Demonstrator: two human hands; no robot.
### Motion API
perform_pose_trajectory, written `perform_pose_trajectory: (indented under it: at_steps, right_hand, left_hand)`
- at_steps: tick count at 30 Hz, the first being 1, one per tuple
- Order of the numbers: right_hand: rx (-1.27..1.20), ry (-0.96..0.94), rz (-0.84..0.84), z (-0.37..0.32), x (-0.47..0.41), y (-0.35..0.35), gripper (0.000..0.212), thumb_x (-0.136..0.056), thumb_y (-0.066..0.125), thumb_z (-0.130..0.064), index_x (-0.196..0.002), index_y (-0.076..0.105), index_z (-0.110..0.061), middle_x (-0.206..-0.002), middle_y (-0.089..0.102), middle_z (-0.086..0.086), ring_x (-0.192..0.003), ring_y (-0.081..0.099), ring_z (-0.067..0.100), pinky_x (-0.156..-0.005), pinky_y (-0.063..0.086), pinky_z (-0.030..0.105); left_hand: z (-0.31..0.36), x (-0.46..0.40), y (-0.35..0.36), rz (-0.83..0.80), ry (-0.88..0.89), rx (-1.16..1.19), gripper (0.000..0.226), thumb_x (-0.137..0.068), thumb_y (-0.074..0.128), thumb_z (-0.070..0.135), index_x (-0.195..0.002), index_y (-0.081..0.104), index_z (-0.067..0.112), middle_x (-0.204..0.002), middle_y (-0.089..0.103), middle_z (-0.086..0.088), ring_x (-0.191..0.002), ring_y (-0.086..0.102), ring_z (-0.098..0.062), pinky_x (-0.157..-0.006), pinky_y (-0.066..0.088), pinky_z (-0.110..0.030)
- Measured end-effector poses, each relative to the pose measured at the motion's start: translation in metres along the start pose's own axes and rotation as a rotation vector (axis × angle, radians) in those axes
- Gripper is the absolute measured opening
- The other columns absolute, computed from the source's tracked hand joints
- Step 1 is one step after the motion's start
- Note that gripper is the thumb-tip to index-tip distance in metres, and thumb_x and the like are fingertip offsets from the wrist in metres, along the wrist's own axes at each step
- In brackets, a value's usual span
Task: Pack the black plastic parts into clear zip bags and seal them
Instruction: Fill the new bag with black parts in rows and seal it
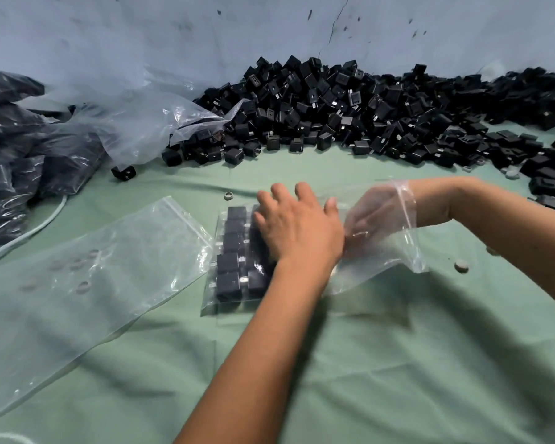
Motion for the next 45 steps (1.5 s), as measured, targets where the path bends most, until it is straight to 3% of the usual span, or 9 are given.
perform_pose_trajectory:
  at_steps: [4,9,12,15,21,27,33,39,45]
  right_hand:
    - [0.0,0.124,0.109,0.031,0.014,-0.035,0.02,-0.097,0.056,0.007,-0.098,0.076,0.002,-0.102,0.076,0.026,-0.089,0.077,0.031,-0.074,0.064,0.034]
    - [0.061,0.229,0.854,0.058,0.022,-0.108,0.019,-0.099,0.063,-0.009,-0.092,0.073,0.005,-0.063,0.07,0.01,-0.049,0.065,0.016,-0.045,0.054,0.024]
    - [0.241,0.171,1.132,0.048,0.011,-0.124,0.014,-0.094,0.066,-0.013,-0.093,0.078,-0.006,-0.076,0.075,0.008,-0.067,0.071,0.021,-0.06,0.059,0.031]
    - [0.644,0.171,1.086,0.033,-0.018,-0.132,0.023,-0.096,0.064,-0.016,-0.117,0.072,-0.012,-0.115,0.073,0.011,-0.112,0.063,0.032,-0.097,0.052,0.042]
    - [0.993,0.258,0.866,0.035,-0.073,-0.148,0.057,-0.1,0.047,-0.014,-0.155,0.034,-0.017,-0.161,0.028,0.012,-0.147,0.019,0.036,-0.111,0.036,0.059]
    - [1.056,0.267,0.871,0.031,-0.089,-0.159,0.052,-0.098,0.051,-0.016,-0.148,0.05,-0.032,-0.144,0.042,0.01,-0.139,0.034,0.035,-0.118,0.018,0.061]
    - [0.673,-0.004,0.909,0.019,-0.062,-0.131,0.031,-0.096,0.07,-0.01,-0.124,0.072,-0.022,-0.108,0.056,0.005,-0.104,0.059,0.027,-0.095,0.049,0.038]
    - [-0.595,-0.185,1.311,0.062,0.027,-0.083,0.05,-0.089,0.08,-0.017,-0.136,0.062,-0.012,-0.108,0.069,0.009,-0.092,0.072,0.02,-0.085,0.061,0.031]
    - [-0.662,-0.133,1.152,0.067,0.055,-0.021,0.023,-0.086,0.083,-0.014,-0.106,0.076,-0.006,-0.077,0.077,0.003,-0.062,0.063,0.017,-0.063,0.055,0.037]
  left_hand:
    - [-0.013,0.002,0.034,-0.153,0.025,-0.051,0.075,-0.102,0.015,0.067,-0.155,0.036,0.019,-0.168,0.014,-0.019,-0.157,0.002,-0.037,-0.126,0.0,-0.057]
    - [-0.015,-0.002,0.05,-0.218,0.051,-0.211,0.083,-0.099,0.011,0.071,-0.162,0.023,0.018,-0.17,-0.001,-0.02,-0.157,-0.011,-0.038,-0.124,-0.005,-0.059]
    - [-0.016,-0.002,0.052,-0.215,0.054,-0.265,0.084,-0.099,0.009,0.071,-0.163,0.018,0.017,-0.169,-0.004,-0.021,-0.156,-0.012,-0.039,-0.124,-0.006,-0.06]
    - [-0.017,-0.001,0.054,-0.21,0.059,-0.28,0.084,-0.098,0.008,0.071,-0.163,0.016,0.017,-0.169,-0.005,-0.021,-0.156,-0.012,-0.039,-0.124,-0.007,-0.06]
    - [-0.018,-0.002,0.056,-0.201,0.052,-0.29,0.083,-0.099,0.01,0.07,-0.163,0.017,0.018,-0.17,-0.004,-0.021,-0.157,-0.012,-0.037,-0.124,-0.008,-0.059]
    - [-0.017,-0.001,0.057,-0.205,0.045,-0.288,0.082,-0.099,0.012,0.07,-0.163,0.017,0.018,-0.17,-0.004,-0.02,-0.157,-0.012,-0.036,-0.124,-0.01,-0.058]
    - [-0.017,0.0,0.053,-0.204,0.046,-0.267,0.082,-0.099,0.011,0.069,-0.163,0.019,0.019,-0.17,-0.002,-0.019,-0.157,-0.01,-0.036,-0.125,-0.008,-0.057]
    - [-0.017,0.001,0.049,-0.199,0.033,-0.216,0.078,-0.1,0.015,0.068,-0.161,0.025,0.019,-0.171,0.003,-0.017,-0.158,-0.008,-0.035,-0.125,-0.008,-0.056]
    - [-0.016,0.001,0.035,-0.138,-0.009,-0.063,0.067,-0.104,0.027,0.061,-0.152,0.043,0.016,-0.169,0.018,-0.015,-0.158,0.005,-0.033,-0.127,0.0,-0.053]
Point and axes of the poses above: each hand's wrist, its own x-axis away from the middle knuckle, its own y-axis out of the palm, z = x × y, the point moved 8 cm from there along -x, towards the middle knuckle
